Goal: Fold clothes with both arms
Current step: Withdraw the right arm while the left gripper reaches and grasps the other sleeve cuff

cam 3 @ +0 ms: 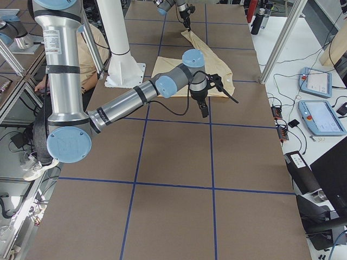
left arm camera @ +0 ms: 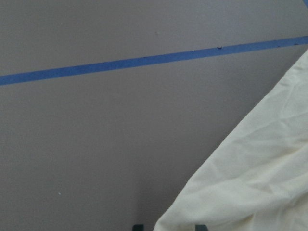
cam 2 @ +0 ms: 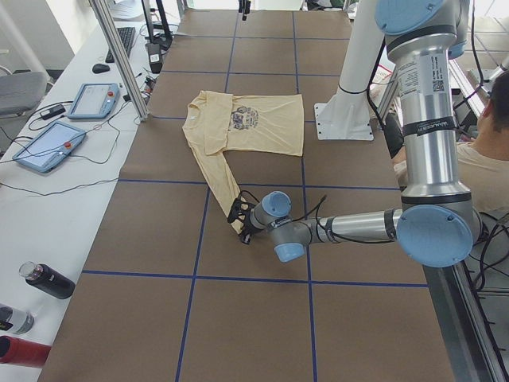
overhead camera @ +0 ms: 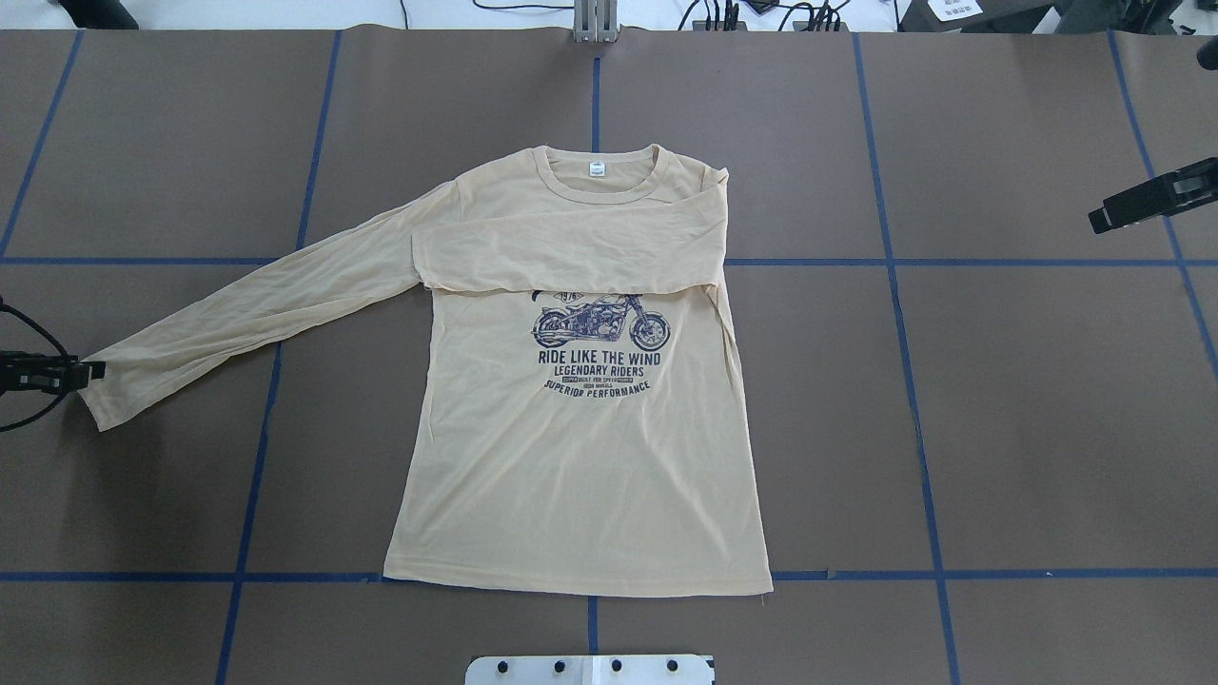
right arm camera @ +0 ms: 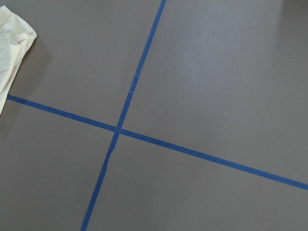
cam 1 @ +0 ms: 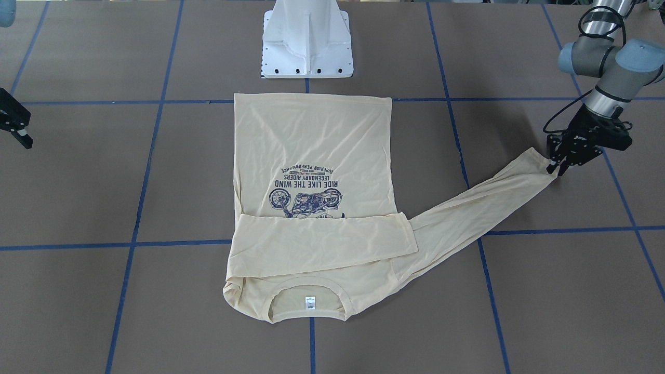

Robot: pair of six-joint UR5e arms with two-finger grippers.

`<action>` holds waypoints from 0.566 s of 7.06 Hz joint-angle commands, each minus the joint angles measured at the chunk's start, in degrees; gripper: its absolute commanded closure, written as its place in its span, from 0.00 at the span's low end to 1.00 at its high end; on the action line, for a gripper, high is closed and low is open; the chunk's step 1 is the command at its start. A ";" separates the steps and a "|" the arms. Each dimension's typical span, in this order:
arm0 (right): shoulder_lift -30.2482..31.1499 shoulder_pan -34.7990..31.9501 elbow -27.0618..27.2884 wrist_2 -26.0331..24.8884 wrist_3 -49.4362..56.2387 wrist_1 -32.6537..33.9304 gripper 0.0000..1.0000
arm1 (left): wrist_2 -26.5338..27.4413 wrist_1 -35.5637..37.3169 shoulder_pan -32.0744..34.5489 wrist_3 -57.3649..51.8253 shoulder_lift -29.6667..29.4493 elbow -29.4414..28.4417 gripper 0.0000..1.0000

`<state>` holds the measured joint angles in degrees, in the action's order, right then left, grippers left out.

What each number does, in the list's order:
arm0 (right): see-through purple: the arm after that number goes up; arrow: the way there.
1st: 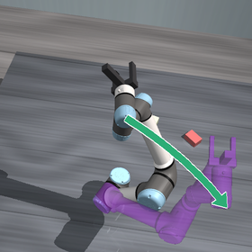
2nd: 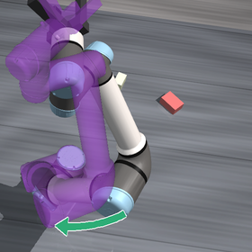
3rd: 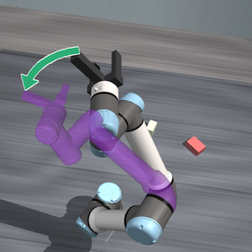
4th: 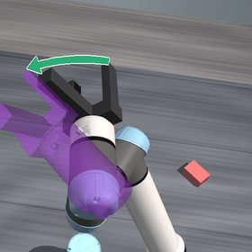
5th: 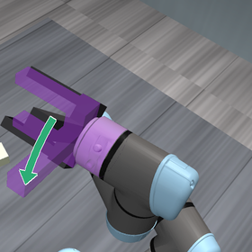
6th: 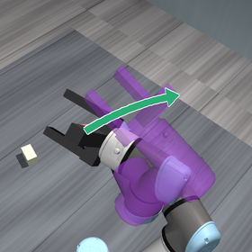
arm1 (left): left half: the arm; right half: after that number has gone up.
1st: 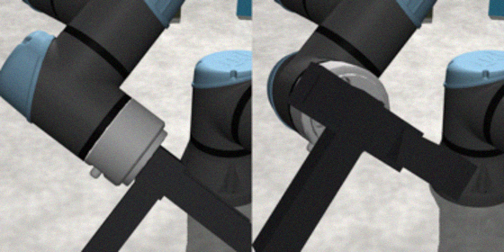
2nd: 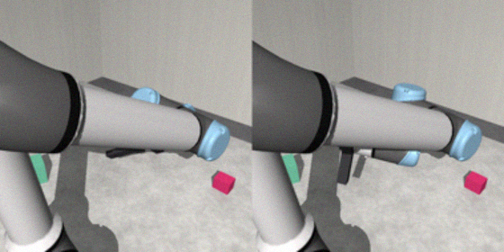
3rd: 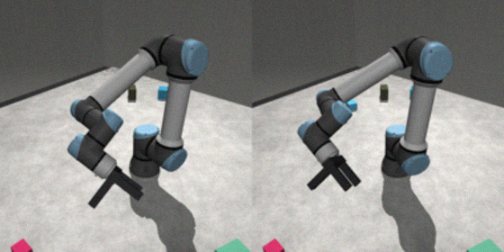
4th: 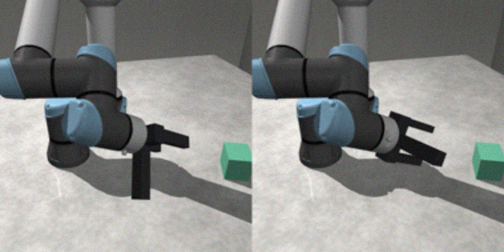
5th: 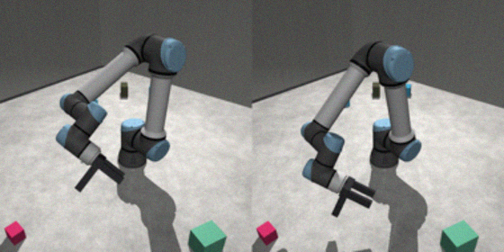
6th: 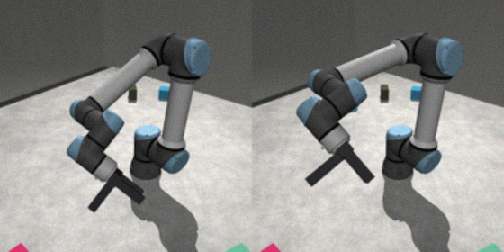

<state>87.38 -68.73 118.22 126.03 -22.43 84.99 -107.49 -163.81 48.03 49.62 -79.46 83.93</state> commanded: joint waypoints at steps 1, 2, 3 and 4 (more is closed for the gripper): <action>-0.02 0.00 0.00 0.09 -0.07 0.00 0.00 | 0.00 -0.02 0.22 -0.14 0.18 1.06 1.00; -0.02 0.00 -0.18 0.09 -0.25 0.09 0.00 | -0.52 0.33 0.83 -0.05 0.44 3.59 1.00; -0.02 0.00 -0.18 0.00 -0.25 0.09 0.00 | -1.66 1.03 1.01 -0.05 0.45 6.22 1.00; 0.07 0.00 -0.18 0.00 -0.34 0.00 0.00 | -3.58 7.21 1.71 0.03 -0.34 10.95 1.00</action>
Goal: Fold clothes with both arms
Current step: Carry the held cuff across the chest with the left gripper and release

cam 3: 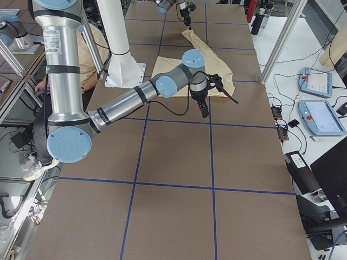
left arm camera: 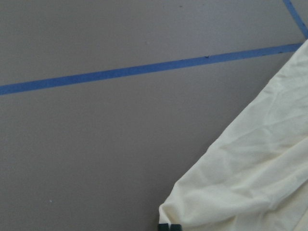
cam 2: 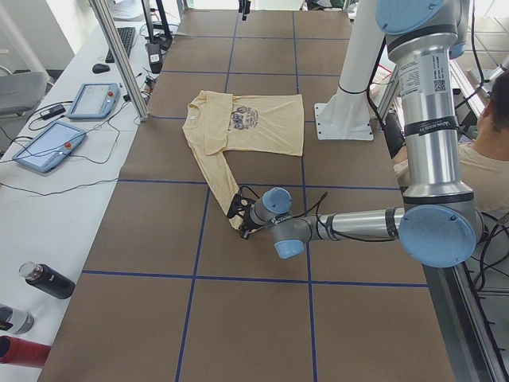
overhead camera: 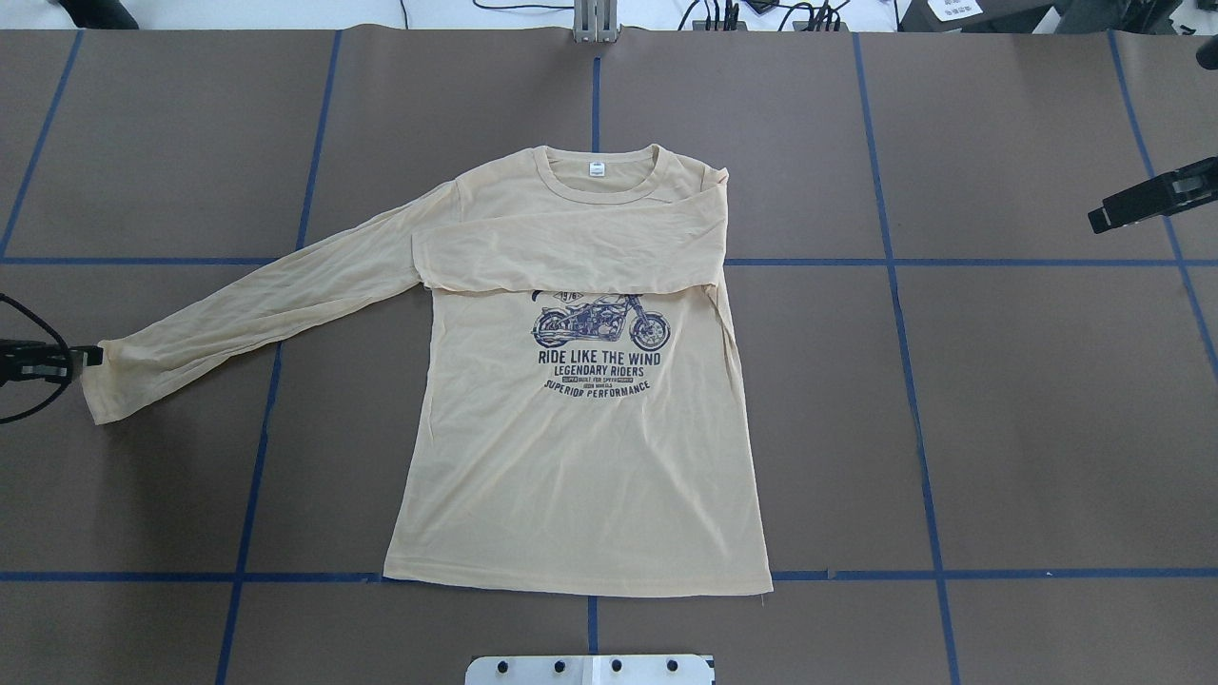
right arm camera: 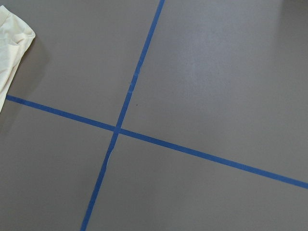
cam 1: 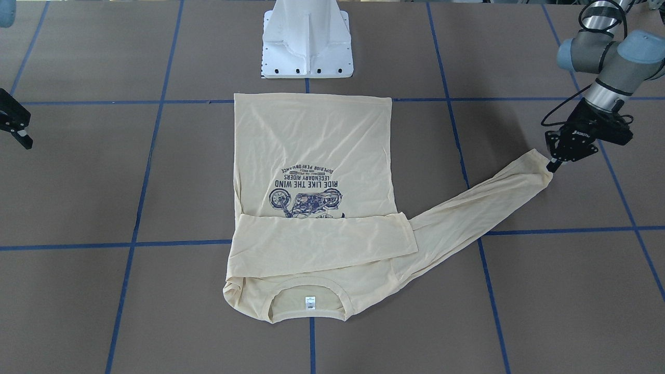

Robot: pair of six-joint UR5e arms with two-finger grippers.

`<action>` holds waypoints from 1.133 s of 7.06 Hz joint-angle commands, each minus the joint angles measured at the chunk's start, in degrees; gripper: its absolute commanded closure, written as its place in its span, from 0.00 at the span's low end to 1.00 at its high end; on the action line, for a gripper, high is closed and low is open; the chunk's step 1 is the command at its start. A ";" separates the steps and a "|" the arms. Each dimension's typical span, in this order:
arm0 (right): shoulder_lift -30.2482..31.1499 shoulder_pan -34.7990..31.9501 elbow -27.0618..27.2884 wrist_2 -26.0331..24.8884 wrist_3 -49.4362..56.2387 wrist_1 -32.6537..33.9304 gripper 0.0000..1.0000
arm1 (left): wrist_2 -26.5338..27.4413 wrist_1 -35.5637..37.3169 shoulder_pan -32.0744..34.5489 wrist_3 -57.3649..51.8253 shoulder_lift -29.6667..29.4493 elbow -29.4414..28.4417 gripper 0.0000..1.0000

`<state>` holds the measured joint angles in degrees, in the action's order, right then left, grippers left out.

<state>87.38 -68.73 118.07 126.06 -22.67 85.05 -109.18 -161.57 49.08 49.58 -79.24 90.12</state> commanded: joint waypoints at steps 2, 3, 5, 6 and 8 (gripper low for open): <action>-0.01 0.00 -0.12 -0.03 0.08 -0.06 0.00 | -1.82 32.24 1.37 0.77 -7.80 20.46 1.00; -0.01 0.00 -0.12 -0.03 0.00 -0.06 0.00 | -1.82 44.03 1.20 1.21 -17.61 21.75 1.00; -0.01 0.00 -0.29 -0.11 -0.18 -0.06 0.00 | -2.00 61.40 -0.72 6.20 -37.48 18.62 1.00; -0.01 0.09 -0.29 -0.11 -0.18 -0.06 0.00 | -2.00 63.64 -2.30 9.53 -42.61 15.81 1.00; -0.10 0.00 -0.73 -0.12 -0.09 -0.06 0.00 | -2.00 63.31 -4.77 16.92 -57.09 2.67 1.00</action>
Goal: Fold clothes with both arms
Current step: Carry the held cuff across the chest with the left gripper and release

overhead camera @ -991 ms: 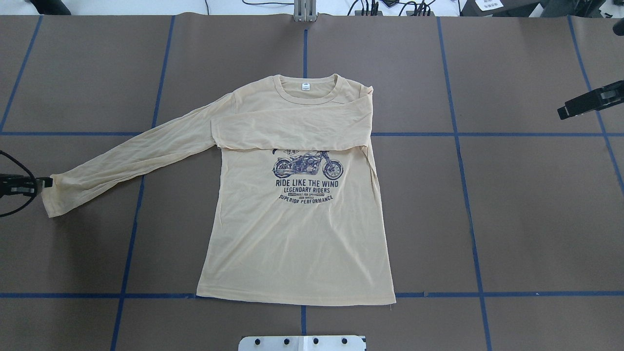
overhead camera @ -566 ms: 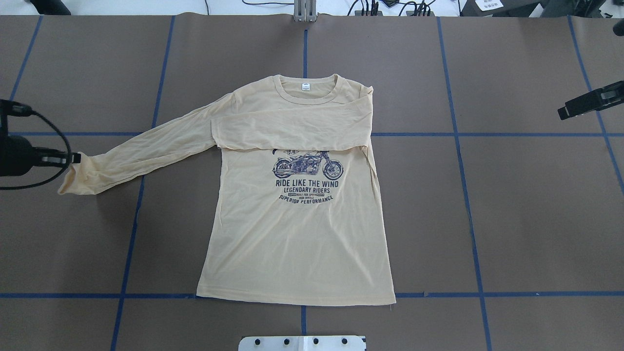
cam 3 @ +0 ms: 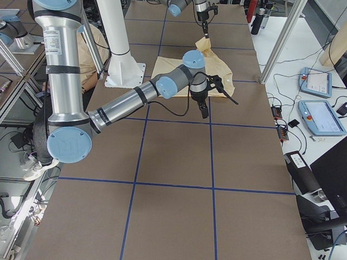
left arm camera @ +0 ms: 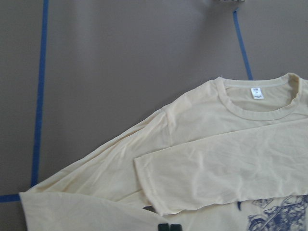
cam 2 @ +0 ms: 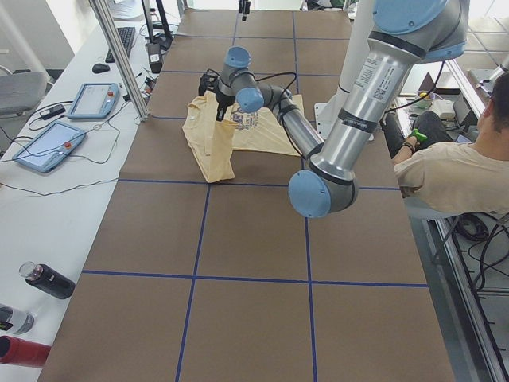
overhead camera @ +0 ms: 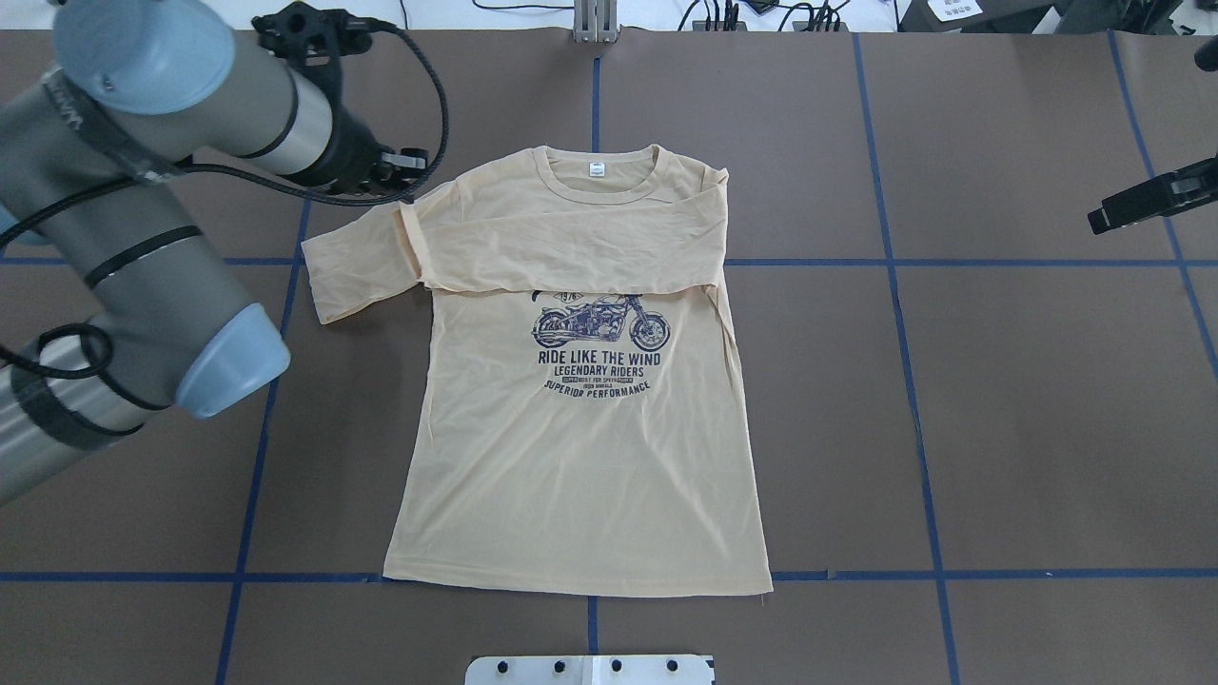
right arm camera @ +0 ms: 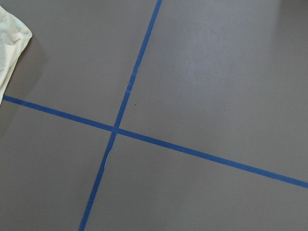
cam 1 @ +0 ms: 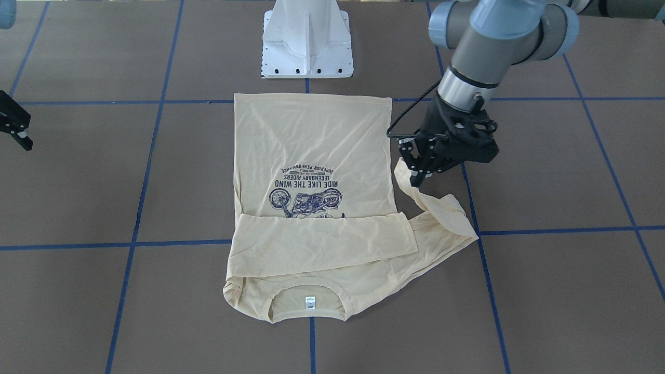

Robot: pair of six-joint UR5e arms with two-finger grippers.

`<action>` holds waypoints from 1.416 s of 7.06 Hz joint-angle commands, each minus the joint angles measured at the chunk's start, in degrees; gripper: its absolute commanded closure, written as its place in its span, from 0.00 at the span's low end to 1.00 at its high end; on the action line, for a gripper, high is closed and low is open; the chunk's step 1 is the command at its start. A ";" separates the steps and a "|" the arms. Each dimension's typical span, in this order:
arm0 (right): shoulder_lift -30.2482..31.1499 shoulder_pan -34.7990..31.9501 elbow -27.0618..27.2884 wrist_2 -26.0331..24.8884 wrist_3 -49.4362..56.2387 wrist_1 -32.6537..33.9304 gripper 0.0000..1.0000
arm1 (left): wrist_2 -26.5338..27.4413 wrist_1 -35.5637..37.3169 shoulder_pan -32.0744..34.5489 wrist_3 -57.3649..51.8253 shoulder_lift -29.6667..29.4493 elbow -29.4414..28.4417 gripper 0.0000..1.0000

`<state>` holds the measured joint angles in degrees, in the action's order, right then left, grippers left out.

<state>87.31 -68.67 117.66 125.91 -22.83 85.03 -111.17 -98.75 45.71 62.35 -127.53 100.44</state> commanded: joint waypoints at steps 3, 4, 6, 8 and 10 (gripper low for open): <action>-0.12 0.03 -0.68 0.04 0.06 -0.04 0.00 | 0.08 -2.32 -2.55 10.06 -23.61 -23.23 1.00; -0.12 0.03 -0.77 0.04 -0.02 -0.04 0.00 | 0.34 -5.02 -3.86 11.72 -25.64 -27.62 1.00; -0.21 0.03 -0.77 -0.05 -0.11 -0.04 0.00 | 4.54 -9.43 -6.67 14.19 -27.85 -34.06 1.00; -0.38 0.03 -0.85 -0.05 -0.20 -0.04 0.00 | 6.13 -10.41 -8.53 17.97 -29.70 -38.20 1.00; -0.47 0.03 -1.29 0.04 -0.11 -0.04 0.00 | 8.07 -15.66 -10.20 25.60 -31.97 -44.06 0.67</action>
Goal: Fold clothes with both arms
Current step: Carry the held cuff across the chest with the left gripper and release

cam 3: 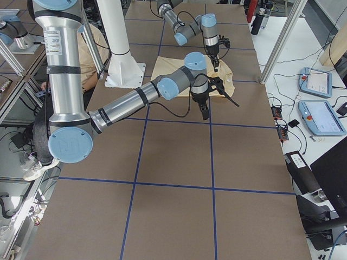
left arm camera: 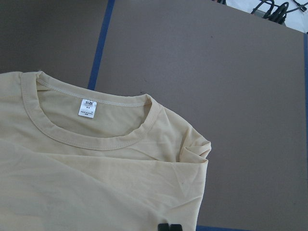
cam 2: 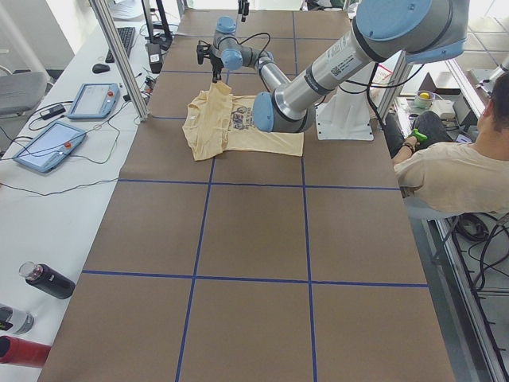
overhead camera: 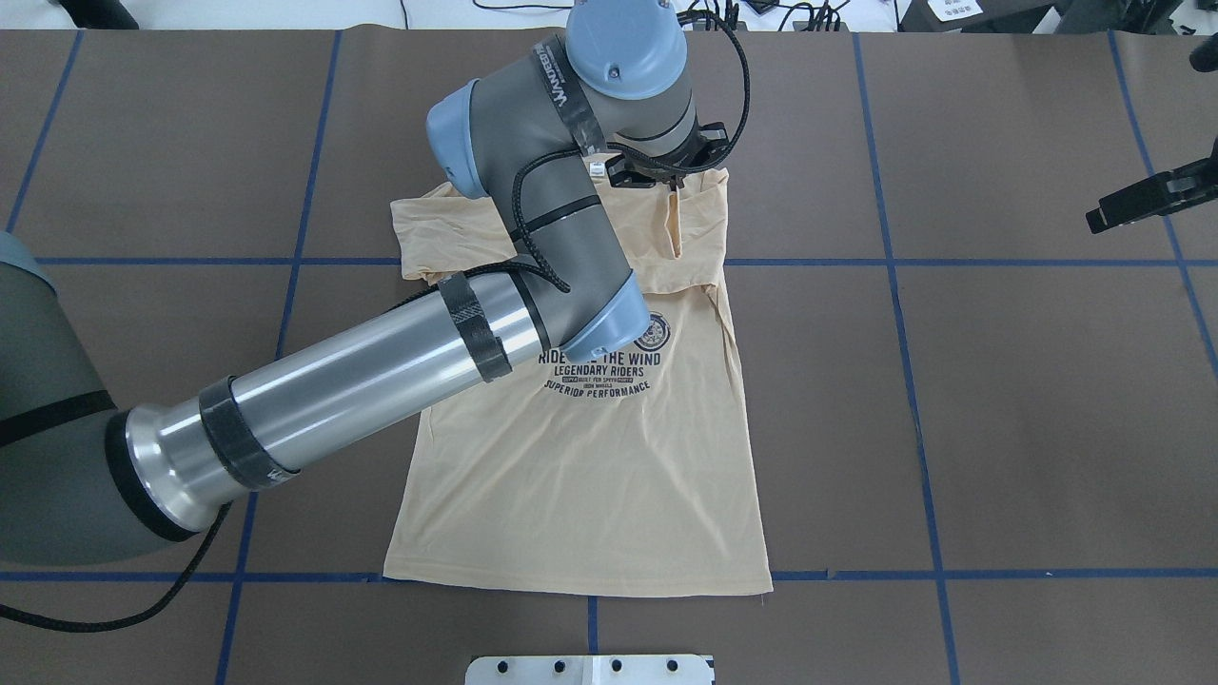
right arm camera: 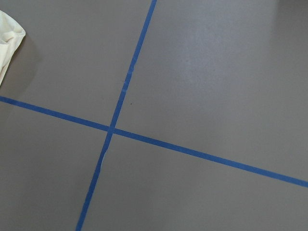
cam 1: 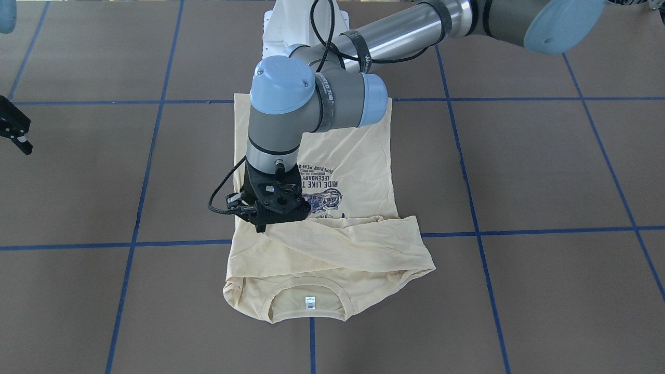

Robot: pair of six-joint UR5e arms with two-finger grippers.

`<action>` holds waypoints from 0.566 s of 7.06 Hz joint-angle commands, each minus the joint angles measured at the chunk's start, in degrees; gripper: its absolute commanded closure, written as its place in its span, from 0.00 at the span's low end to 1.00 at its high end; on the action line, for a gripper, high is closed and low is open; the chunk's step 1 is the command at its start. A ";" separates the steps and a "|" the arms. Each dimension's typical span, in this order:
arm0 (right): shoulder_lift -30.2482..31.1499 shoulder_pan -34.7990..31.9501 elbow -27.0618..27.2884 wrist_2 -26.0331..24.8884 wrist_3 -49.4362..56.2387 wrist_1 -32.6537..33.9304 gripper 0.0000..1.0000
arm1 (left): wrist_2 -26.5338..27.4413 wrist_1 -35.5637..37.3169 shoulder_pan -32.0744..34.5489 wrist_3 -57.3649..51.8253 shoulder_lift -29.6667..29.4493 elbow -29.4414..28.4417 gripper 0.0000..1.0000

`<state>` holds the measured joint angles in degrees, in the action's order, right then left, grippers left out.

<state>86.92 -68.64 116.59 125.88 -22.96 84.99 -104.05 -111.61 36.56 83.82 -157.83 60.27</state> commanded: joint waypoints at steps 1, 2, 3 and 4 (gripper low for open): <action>-0.08 0.00 -0.23 0.07 0.02 0.00 0.00 | 2.70 -2.99 -1.84 7.29 -2.74 -5.15 0.60; -0.17 0.00 -0.14 0.07 -0.07 0.00 0.00 | 3.67 -3.00 -2.20 8.71 -3.01 -5.43 0.38; -0.17 0.00 -0.14 0.16 -0.15 0.00 0.00 | 3.68 -3.43 -2.20 8.20 -3.01 -5.00 0.27; -0.60 0.00 0.12 0.25 -1.72 0.00 0.00 | 3.42 -3.17 -2.11 5.24 -1.97 -2.29 0.00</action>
<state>86.65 -68.64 116.51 126.02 -23.44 84.99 -100.62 -114.80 34.47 91.17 -160.49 55.91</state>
